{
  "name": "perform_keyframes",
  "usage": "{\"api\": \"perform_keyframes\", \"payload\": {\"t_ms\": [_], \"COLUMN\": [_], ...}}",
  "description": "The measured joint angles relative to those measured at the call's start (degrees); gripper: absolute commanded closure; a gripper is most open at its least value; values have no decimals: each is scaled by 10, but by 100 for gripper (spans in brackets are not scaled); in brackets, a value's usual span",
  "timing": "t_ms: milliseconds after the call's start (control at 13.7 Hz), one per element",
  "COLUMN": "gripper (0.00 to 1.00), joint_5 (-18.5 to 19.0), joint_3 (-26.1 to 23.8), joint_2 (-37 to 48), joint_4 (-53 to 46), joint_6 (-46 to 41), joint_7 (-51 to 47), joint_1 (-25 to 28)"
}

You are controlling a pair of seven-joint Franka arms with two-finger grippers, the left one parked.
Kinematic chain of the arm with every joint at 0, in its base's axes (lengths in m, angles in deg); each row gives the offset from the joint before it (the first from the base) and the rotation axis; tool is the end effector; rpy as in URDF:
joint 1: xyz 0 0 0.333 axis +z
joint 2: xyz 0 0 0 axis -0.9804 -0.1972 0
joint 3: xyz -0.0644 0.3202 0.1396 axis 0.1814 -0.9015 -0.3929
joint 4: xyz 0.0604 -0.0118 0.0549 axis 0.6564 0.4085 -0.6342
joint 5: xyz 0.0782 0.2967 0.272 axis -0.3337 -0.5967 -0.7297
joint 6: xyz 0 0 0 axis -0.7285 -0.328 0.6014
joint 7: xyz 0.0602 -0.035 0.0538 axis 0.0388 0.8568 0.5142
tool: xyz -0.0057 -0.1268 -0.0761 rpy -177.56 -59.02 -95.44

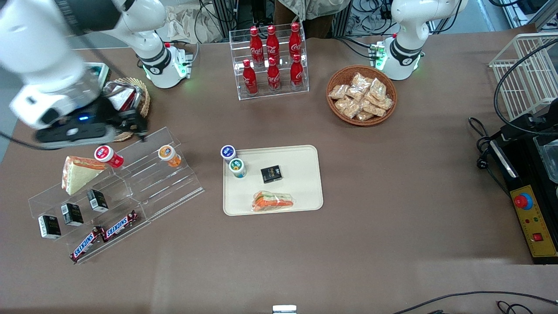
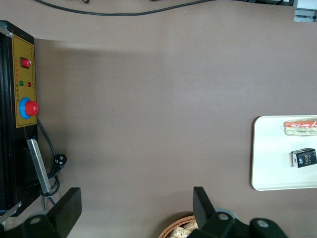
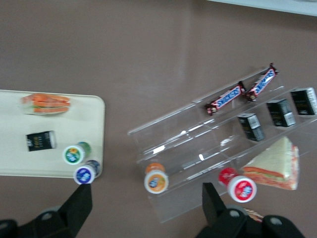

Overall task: Place green gum on tray
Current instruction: 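Open the right gripper and withdraw it back toward the rack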

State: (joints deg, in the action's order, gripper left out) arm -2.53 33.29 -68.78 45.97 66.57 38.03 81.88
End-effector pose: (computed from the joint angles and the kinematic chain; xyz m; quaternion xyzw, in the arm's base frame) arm 0.5782 0.1275 0.6412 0.9976 0.0489 0.0440 0.0236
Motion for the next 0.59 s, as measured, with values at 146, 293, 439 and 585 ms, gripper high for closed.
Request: {"api": "perform_keyframes", "payload": {"t_ms": [146,293,439,585], "gripper": [1,1,1,1], "joint_5": [-3,-13,-22,-25], "joint_3": [54,95,124,134], "joint_2": [3,3,3,3], "joint_4": [0,0,0,0], "joint_6": [-7,-12,-13,-14], "joint_7": [56,96,129,125], "joint_1": [-1,-1,-1,-1]}}
